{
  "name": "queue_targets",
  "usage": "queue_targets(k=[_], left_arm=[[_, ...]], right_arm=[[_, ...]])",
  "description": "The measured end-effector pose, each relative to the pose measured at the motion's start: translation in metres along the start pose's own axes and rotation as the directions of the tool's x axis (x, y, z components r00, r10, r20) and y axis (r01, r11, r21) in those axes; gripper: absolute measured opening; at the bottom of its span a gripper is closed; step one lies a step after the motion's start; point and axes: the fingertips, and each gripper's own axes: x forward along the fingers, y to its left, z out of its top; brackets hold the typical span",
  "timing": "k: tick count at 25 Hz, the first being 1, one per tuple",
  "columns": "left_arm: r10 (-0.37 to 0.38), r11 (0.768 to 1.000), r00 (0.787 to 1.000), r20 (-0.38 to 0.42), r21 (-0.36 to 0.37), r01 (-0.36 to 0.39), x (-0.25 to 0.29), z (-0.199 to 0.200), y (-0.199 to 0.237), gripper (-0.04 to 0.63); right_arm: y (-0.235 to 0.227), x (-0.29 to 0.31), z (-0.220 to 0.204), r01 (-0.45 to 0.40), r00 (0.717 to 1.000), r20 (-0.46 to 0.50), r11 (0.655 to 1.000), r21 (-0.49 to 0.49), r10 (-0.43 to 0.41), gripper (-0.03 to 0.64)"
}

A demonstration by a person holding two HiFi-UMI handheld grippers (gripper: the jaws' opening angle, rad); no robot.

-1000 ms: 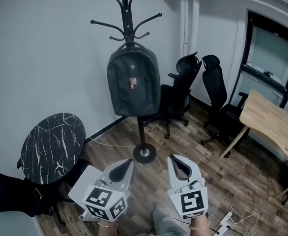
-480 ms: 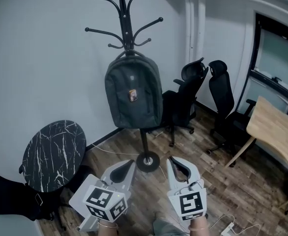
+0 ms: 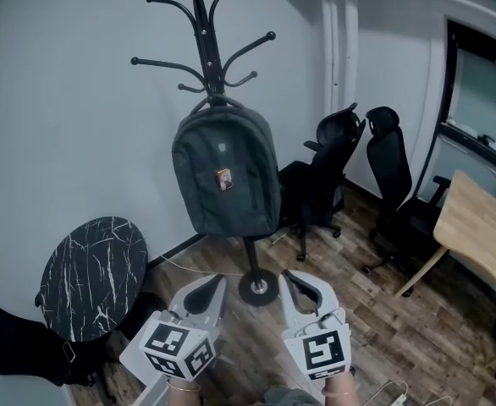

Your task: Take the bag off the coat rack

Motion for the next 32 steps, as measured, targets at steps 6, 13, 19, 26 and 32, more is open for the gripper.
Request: queue_targets(k=[6,13,19,26,32], left_arm=[[0.024,1.000,1.000,0.016,0.008,-0.024,0.027,0.008,0.017,0.011],[0.060,0.998,0.998,0.031,-0.003,-0.060,0.043,0.009,0.033,0.012],[0.096,0.995,0.995,0.024,-0.009,-0.096,0.050,0.007,0.048,0.012],[0.109,0.994,0.994,0.017,-0.008,-0.108,0.064,0.003,0.064,0.012],[0.110,0.994,0.993,0.040,-0.024,-0.109,0.082,0.009,0.087,0.012]], right_arm=[[-0.017,0.031,-0.005,-0.023,1.000,0.009,1.000,-0.010,0.023,0.002],[-0.034,0.056,-0.013,-0.047,0.999,-0.007,0.999,-0.007,0.047,0.003],[-0.040,0.070,-0.014,-0.052,0.999,0.006,0.999,0.005,0.052,0.003],[-0.046,0.088,-0.018,-0.053,0.999,0.013,0.997,0.051,0.053,0.002],[-0.056,0.110,-0.017,-0.044,0.999,0.028,0.994,0.105,0.041,0.002]])
